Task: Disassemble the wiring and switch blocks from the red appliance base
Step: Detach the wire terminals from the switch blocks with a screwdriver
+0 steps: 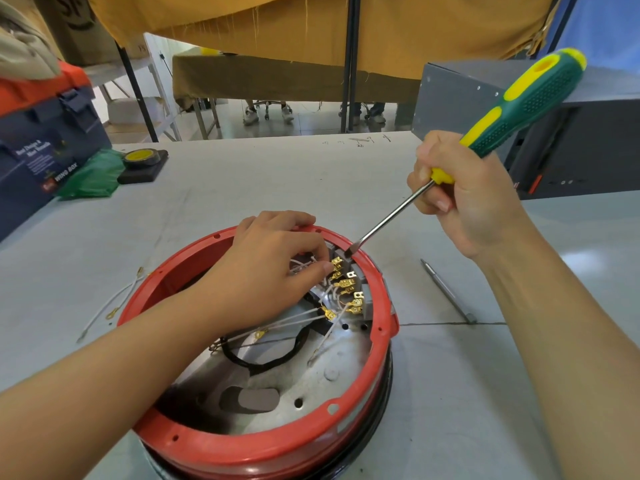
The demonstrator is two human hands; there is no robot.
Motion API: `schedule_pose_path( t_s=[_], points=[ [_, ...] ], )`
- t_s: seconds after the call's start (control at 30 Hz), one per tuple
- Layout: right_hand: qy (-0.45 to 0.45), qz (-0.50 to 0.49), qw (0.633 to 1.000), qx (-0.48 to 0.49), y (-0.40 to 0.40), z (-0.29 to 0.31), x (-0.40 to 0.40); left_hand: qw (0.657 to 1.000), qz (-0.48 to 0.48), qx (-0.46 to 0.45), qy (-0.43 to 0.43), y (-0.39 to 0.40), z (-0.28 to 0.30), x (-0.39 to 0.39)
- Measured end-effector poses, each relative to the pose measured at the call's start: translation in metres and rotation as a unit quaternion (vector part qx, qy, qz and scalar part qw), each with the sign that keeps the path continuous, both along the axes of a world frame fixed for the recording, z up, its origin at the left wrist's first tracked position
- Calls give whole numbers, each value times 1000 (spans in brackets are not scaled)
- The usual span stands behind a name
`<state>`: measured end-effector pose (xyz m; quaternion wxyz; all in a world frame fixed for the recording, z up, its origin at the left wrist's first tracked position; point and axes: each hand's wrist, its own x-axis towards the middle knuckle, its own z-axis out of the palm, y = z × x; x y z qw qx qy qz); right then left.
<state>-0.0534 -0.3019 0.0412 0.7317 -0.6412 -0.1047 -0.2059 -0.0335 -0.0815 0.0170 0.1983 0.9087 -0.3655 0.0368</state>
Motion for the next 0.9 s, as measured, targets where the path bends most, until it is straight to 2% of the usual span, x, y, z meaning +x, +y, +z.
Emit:
schedule_pose_path(
  t_s=[0.27, 0.67, 0.9],
  points=[
    [-14, -1, 999, -42, 8, 4, -4, 1000, -1, 1, -1, 0, 0, 0],
    [-72, -44, 972, -217, 30, 18, -18, 1000, -4, -3, 1, 0, 1, -2],
    [-61, -21, 984, -168, 28, 14, -14, 1000, -2, -2, -8, 0, 1, -1]
  ],
)
